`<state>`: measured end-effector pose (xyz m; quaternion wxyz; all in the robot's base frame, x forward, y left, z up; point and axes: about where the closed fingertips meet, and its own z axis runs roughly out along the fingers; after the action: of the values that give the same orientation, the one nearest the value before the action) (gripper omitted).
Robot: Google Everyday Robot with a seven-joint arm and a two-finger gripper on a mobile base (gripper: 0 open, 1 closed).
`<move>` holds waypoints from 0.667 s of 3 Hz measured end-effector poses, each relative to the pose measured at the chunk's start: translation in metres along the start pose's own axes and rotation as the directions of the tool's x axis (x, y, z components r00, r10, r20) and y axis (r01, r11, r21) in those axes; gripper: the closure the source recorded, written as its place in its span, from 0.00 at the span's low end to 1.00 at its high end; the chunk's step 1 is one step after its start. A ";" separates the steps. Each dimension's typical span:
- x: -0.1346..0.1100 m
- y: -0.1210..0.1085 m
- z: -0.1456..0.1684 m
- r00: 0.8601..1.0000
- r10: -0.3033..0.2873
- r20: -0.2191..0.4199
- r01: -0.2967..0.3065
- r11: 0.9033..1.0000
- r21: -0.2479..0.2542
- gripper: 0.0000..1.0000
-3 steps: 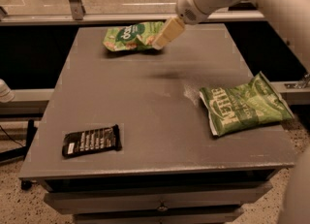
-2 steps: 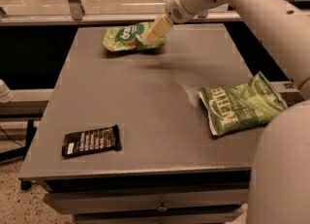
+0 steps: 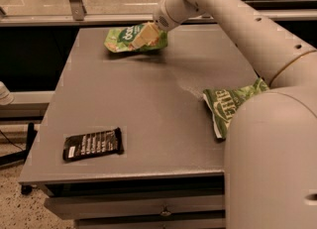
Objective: Move green rice chip bag near rxbar chocolate
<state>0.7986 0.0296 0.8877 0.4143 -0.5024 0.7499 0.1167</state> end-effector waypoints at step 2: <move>-0.007 0.031 0.010 0.999 -0.038 0.017 0.039 0.995 -0.089 0.64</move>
Offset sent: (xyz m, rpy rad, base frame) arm -0.0384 0.0288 -0.0059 0.0001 0.0296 0.1492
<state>0.7783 0.0544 0.8786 0.3994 -0.5337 0.7310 0.1458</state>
